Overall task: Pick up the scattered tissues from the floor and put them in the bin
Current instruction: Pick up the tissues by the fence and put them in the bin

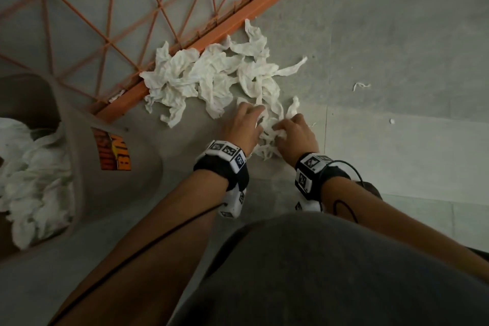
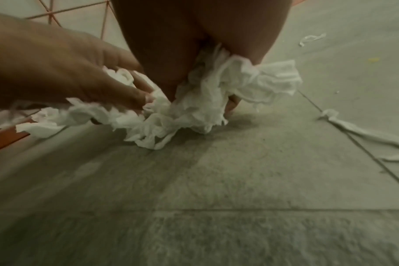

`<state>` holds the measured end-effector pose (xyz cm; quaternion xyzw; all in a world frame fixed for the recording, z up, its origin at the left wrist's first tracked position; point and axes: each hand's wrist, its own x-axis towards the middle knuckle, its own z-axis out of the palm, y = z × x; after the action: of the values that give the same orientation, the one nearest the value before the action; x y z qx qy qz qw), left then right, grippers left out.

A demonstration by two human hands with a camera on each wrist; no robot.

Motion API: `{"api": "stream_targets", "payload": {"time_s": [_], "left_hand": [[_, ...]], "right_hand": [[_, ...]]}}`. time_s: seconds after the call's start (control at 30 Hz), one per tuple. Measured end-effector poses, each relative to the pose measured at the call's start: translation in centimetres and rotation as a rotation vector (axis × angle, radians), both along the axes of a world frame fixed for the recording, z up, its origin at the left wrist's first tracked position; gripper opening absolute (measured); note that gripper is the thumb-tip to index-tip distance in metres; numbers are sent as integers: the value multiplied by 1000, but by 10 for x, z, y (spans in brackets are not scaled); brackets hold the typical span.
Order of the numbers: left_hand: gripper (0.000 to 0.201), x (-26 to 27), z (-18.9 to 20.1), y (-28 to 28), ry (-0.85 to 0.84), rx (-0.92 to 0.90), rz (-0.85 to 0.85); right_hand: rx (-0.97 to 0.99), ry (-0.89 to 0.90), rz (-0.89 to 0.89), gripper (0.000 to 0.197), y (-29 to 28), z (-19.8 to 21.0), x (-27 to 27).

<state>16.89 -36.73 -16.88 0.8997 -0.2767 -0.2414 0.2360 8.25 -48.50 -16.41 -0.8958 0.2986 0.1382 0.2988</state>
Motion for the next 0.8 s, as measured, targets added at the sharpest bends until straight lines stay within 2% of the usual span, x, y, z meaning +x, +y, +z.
{"api": "stream_targets", "payload": {"time_s": [0.1, 0.2, 0.33, 0.4, 0.43, 0.5, 0.6, 0.73, 0.8], "left_hand": [[15, -5, -10, 2, -12, 34, 12], [19, -11, -5, 14, -22, 58, 28], [26, -23, 17, 38, -32, -81, 143], [17, -29, 25, 48, -48, -149, 202], [11, -32, 29, 52, -49, -179, 246], [20, -38, 38, 57, -30, -219, 318], [35, -48, 44, 56, 33, -208, 275], [53, -60, 25, 46, 139, -36, 175], [55, -64, 11, 43, 164, 76, 117]], "right_hand": [[36, -1, -48, 34, -3, -1, -1], [55, -43, -95, 35, -7, 1, 2], [74, -175, -148, 21, -12, 8, 14], [78, -206, -173, 16, -14, 11, 22], [86, -203, -155, 21, -15, 11, 26], [123, -155, -62, 35, -14, 9, 33], [115, -64, 88, 46, -10, 2, 35], [44, -105, 136, 26, -4, -5, 20], [37, -85, 141, 25, -4, -8, 13]]}}
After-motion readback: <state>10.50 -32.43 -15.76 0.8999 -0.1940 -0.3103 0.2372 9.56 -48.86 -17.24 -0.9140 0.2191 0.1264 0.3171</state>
